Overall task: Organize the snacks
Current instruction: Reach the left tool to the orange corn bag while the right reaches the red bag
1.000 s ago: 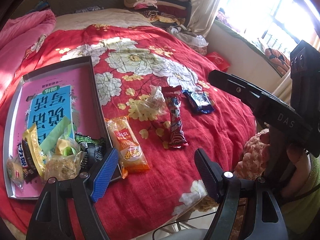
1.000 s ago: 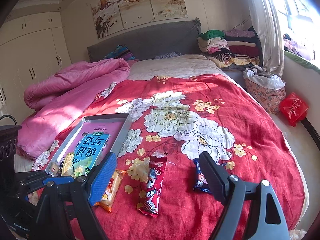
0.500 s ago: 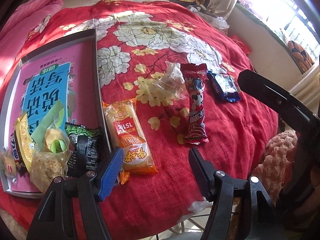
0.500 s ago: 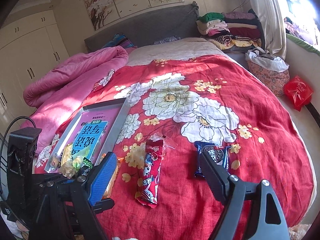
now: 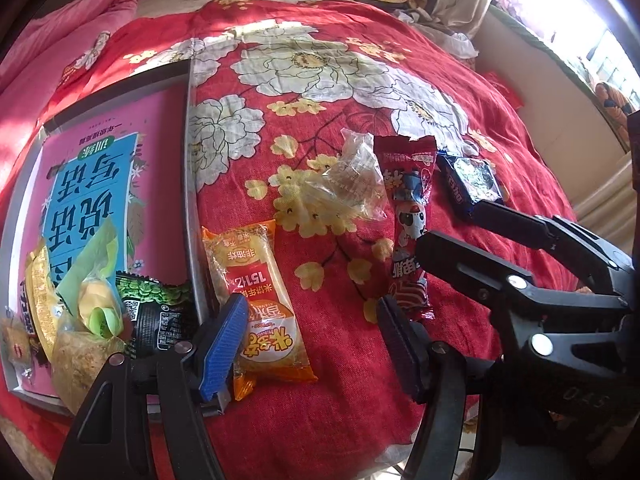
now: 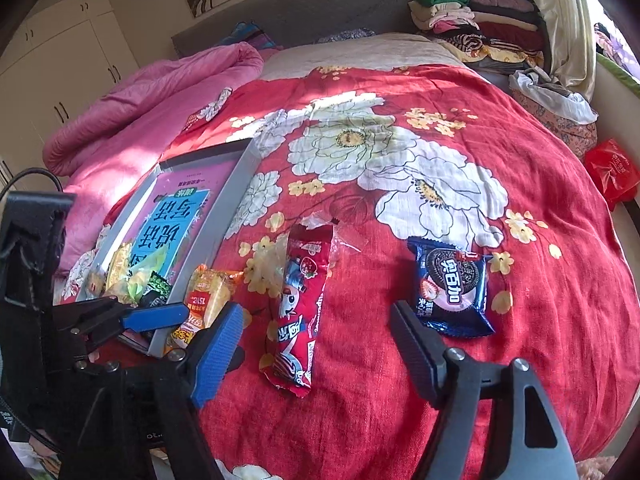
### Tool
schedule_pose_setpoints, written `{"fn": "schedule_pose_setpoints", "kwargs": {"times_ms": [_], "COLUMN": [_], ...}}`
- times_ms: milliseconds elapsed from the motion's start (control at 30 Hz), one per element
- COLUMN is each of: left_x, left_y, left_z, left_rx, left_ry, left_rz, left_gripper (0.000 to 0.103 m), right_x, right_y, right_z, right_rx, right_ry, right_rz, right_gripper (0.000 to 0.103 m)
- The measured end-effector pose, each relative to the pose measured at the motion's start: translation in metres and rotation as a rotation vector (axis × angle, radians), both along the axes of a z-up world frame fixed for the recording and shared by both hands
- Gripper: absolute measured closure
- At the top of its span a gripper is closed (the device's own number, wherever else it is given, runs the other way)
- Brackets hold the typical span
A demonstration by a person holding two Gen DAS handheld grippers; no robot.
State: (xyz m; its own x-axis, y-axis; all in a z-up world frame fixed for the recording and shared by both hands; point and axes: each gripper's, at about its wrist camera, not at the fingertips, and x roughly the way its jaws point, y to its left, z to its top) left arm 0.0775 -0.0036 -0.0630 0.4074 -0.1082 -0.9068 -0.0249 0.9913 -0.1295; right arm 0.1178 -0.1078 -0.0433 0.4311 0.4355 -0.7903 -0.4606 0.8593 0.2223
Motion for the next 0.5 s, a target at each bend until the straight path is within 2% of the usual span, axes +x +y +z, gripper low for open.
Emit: {"fn": "schedule_pose_setpoints", "kwargs": {"times_ms": [67,233,367,500], "left_x": [-0.002,-0.011,-0.014,-0.015], "left_y": [0.002,0.014,0.023,0.027], "left_z": [0.000,0.006,0.008,0.009], "left_rx": [-0.014,-0.094,-0.116,-0.113], "left_ry": [-0.012,-0.031,-0.006,0.035], "left_rz": [-0.011,-0.016,0.014,0.054], "left_gripper": [0.036,0.047,0.053,0.051], "right_x": [0.005,0.016,0.014,0.015], "right_y": [0.003,0.010,0.014,0.012], "right_z": [-0.007,-0.022,-0.026,-0.027], "right_rx": [-0.007,-0.005,-0.030,-0.021], "right_ry": [0.025,0.088,0.092,0.098], "right_rz": [0.016,0.035,0.053,0.050], "right_gripper": [0.042,0.058,0.058,0.058]}}
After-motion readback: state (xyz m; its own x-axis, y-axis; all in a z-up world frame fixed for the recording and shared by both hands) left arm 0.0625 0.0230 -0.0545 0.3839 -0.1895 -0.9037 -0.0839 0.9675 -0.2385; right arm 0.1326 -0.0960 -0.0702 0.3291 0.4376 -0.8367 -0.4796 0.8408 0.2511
